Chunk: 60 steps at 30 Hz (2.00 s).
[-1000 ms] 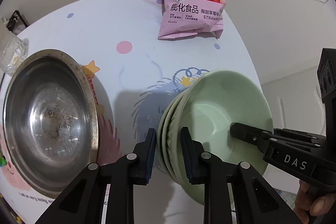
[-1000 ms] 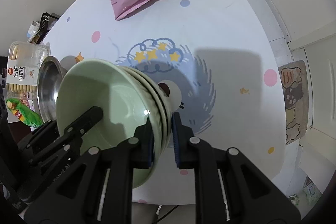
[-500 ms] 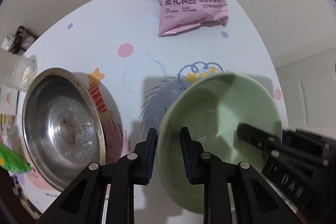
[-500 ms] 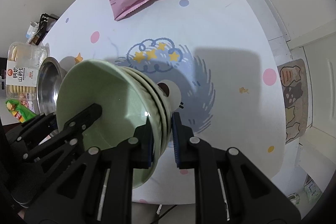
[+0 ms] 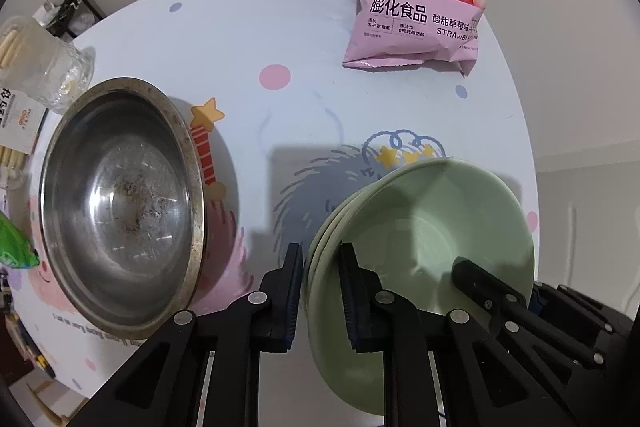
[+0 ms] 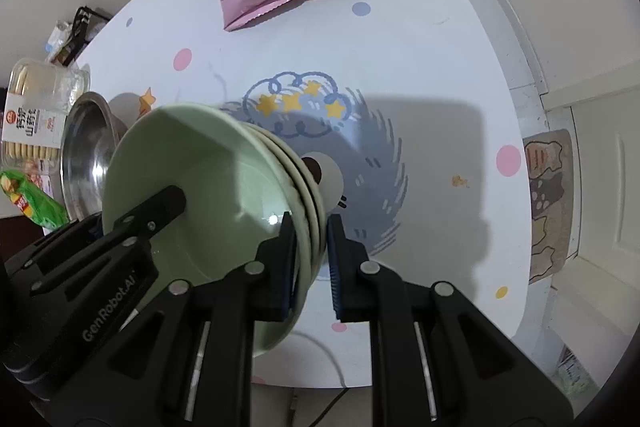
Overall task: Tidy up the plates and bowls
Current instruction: 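Lift and carry the bowl stack over the steel bowl with both tools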
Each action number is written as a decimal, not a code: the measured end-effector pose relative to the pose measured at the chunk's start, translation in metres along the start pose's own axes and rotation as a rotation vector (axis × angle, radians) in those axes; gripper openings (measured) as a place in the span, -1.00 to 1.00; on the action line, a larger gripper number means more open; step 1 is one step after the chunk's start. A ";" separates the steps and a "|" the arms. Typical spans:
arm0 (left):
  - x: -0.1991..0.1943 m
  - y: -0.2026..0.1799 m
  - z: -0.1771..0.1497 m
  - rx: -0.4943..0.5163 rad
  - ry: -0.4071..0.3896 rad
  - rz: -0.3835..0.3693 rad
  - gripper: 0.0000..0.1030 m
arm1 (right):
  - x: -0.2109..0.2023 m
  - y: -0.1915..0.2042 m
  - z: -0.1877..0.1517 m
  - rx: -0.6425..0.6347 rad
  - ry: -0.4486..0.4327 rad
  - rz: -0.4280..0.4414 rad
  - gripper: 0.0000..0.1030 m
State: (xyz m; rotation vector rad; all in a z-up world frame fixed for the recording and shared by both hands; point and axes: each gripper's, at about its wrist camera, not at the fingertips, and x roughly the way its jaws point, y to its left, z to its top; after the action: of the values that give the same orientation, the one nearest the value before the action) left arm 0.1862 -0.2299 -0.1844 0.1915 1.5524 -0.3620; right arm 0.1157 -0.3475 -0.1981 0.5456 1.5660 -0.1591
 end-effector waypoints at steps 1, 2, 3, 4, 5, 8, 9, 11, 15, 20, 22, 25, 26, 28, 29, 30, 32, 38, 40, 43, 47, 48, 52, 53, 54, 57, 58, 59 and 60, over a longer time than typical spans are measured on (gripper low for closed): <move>0.000 0.000 -0.001 0.008 0.001 0.004 -0.67 | 0.000 0.000 0.001 -0.001 0.006 0.002 -0.68; -0.002 0.002 -0.002 0.012 -0.001 0.004 -0.68 | 0.000 0.000 0.003 0.001 0.009 0.005 -0.68; -0.001 0.003 -0.002 0.016 -0.009 0.001 -0.69 | 0.000 0.001 0.004 0.001 0.011 0.004 -0.68; -0.001 0.005 -0.003 0.016 -0.012 -0.004 -0.69 | -0.001 0.002 0.005 -0.005 0.010 0.001 -0.67; -0.004 0.010 -0.005 0.015 -0.014 -0.012 -0.70 | -0.002 0.004 0.006 -0.013 0.006 -0.002 -0.67; -0.005 0.019 -0.006 0.019 -0.015 -0.045 -0.71 | -0.003 0.009 0.006 -0.026 0.002 -0.012 -0.66; -0.002 0.018 -0.006 0.022 -0.012 -0.049 -0.72 | -0.003 0.012 0.006 -0.030 0.000 -0.013 -0.66; -0.003 0.020 -0.007 0.028 -0.012 -0.060 -0.72 | -0.003 0.013 0.007 -0.033 0.002 -0.015 -0.66; -0.001 0.021 -0.006 0.041 0.005 -0.066 -0.73 | -0.004 0.013 0.007 -0.023 0.006 0.000 -0.65; -0.005 0.017 -0.003 0.067 0.002 -0.050 -0.73 | -0.007 0.010 0.005 -0.013 0.003 0.021 -0.65; -0.009 0.016 -0.003 0.075 0.002 -0.046 -0.73 | -0.010 0.010 0.004 -0.012 -0.001 0.023 -0.65; -0.015 0.013 -0.003 0.084 -0.001 -0.043 -0.73 | -0.016 0.012 0.006 -0.013 -0.003 0.019 -0.65; -0.019 0.012 -0.003 0.085 -0.006 -0.044 -0.73 | -0.018 0.012 0.006 -0.016 -0.008 0.017 -0.65; -0.028 0.010 -0.003 0.090 -0.020 -0.046 -0.73 | -0.026 0.014 0.006 -0.023 -0.020 0.012 -0.65; -0.032 0.009 -0.003 0.094 -0.026 -0.046 -0.73 | -0.029 0.014 0.006 -0.027 -0.027 0.009 -0.65; -0.038 0.008 -0.002 0.098 -0.035 -0.046 -0.73 | -0.034 0.017 0.006 -0.036 -0.036 0.003 -0.65; -0.048 0.010 -0.003 0.102 -0.048 -0.046 -0.73 | -0.045 0.022 0.008 -0.054 -0.054 -0.007 -0.65; -0.082 0.023 -0.001 0.089 -0.090 -0.037 -0.73 | -0.069 0.047 0.016 -0.109 -0.076 -0.024 -0.65; -0.093 0.030 -0.003 0.077 -0.104 -0.036 -0.73 | -0.075 0.056 0.017 -0.130 -0.076 -0.029 -0.65; -0.106 0.041 -0.004 0.057 -0.125 -0.030 -0.72 | -0.085 0.074 0.020 -0.166 -0.086 -0.039 -0.64; -0.122 0.064 -0.005 0.018 -0.158 -0.022 -0.72 | -0.095 0.101 0.020 -0.235 -0.117 -0.046 -0.64; -0.126 0.072 -0.006 0.002 -0.167 -0.015 -0.72 | -0.097 0.110 0.021 -0.251 -0.124 -0.042 -0.64; -0.134 0.098 -0.007 -0.048 -0.181 0.008 -0.72 | -0.095 0.137 0.024 -0.297 -0.122 -0.020 -0.64; -0.134 0.103 -0.007 -0.061 -0.181 0.012 -0.72 | -0.093 0.146 0.025 -0.311 -0.119 -0.015 -0.64; -0.135 0.112 -0.008 -0.075 -0.182 0.017 -0.72 | -0.091 0.153 0.025 -0.321 -0.116 -0.011 -0.64; -0.134 0.134 -0.011 -0.112 -0.175 0.029 -0.72 | -0.084 0.174 0.025 -0.357 -0.101 -0.001 -0.64; -0.133 0.139 -0.012 -0.122 -0.173 0.034 -0.72 | -0.081 0.179 0.025 -0.366 -0.095 0.003 -0.64; -0.132 0.145 -0.013 -0.130 -0.172 0.037 -0.72 | -0.079 0.185 0.025 -0.375 -0.090 0.006 -0.64; -0.132 0.154 -0.015 -0.141 -0.169 0.043 -0.72 | -0.075 0.191 0.025 -0.385 -0.083 0.011 -0.64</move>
State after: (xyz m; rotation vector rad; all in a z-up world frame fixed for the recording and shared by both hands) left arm 0.2282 -0.0675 -0.0699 0.0819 1.3984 -0.2283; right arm 0.2195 -0.2095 -0.0836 0.2410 1.4647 0.1260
